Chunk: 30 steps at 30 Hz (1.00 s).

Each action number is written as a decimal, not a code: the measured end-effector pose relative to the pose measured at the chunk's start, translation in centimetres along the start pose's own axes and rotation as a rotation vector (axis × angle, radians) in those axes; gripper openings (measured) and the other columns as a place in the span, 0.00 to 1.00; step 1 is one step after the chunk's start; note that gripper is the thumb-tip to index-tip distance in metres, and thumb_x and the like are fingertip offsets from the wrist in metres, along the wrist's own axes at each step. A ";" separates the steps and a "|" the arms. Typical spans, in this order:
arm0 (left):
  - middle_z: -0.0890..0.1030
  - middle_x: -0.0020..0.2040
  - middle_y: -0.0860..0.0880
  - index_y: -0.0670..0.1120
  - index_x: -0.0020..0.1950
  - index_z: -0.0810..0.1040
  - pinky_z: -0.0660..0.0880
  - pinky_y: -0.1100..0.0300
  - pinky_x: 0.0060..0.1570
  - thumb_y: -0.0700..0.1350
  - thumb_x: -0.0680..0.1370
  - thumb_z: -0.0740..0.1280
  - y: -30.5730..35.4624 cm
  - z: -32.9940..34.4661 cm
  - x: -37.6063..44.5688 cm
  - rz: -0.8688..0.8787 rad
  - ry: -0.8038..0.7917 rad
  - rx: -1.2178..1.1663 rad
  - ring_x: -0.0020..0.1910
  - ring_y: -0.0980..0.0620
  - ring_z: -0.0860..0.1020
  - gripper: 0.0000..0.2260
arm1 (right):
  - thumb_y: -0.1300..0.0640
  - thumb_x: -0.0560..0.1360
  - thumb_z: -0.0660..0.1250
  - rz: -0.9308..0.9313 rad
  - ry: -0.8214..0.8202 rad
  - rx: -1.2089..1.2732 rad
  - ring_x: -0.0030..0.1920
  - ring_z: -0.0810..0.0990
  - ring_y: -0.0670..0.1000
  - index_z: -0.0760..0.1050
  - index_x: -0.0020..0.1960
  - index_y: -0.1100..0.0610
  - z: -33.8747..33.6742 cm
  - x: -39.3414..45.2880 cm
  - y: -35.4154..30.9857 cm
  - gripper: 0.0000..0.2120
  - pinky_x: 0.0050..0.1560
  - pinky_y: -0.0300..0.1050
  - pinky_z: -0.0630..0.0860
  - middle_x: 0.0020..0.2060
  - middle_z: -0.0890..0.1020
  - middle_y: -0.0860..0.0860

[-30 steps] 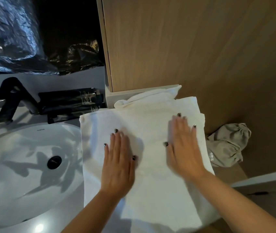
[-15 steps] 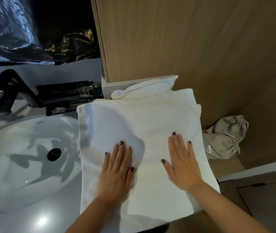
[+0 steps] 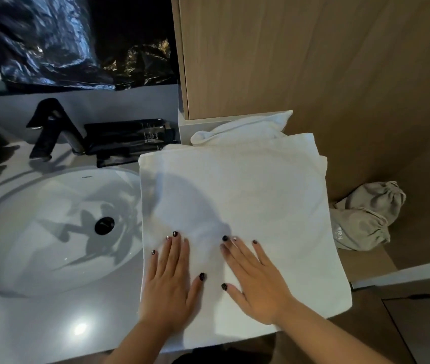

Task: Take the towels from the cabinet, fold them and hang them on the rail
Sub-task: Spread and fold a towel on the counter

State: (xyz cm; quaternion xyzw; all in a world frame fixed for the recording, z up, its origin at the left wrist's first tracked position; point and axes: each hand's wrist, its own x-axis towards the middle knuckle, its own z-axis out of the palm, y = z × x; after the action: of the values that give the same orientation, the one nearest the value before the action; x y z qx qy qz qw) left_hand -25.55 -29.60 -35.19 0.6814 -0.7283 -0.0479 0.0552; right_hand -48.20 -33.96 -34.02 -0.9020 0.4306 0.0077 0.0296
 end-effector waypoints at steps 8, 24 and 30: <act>0.43 0.81 0.44 0.45 0.81 0.46 0.37 0.48 0.75 0.60 0.82 0.46 -1.3 -0.5 -1.0 -0.160 0.004 -0.033 0.80 0.47 0.41 0.32 | 0.38 0.82 0.48 0.173 0.011 -0.015 0.80 0.48 0.53 0.48 0.80 0.58 -0.1 -2.3 1.9 0.34 0.75 0.57 0.50 0.80 0.49 0.52; 0.41 0.81 0.48 0.52 0.81 0.41 0.38 0.49 0.77 0.62 0.81 0.37 3.9 0.6 -6.4 -0.119 -0.108 0.047 0.79 0.49 0.35 0.29 | 0.33 0.80 0.36 0.142 -0.168 0.052 0.79 0.40 0.53 0.40 0.80 0.54 -0.4 -10.0 5.1 0.36 0.75 0.57 0.42 0.79 0.41 0.49; 0.39 0.80 0.43 0.45 0.81 0.46 0.44 0.45 0.78 0.57 0.83 0.56 8.3 -1.0 -9.7 -0.644 0.041 -0.421 0.79 0.43 0.40 0.33 | 0.42 0.82 0.50 0.497 -0.002 0.448 0.77 0.31 0.51 0.37 0.80 0.57 -1.5 -12.9 2.8 0.35 0.78 0.51 0.37 0.78 0.35 0.51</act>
State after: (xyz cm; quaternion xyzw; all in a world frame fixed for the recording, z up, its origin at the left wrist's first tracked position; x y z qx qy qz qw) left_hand -32.98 -19.39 -33.11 0.8497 -0.4500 -0.1977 0.1908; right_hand -58.53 -25.81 -32.14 -0.7405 0.6283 -0.0792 0.2250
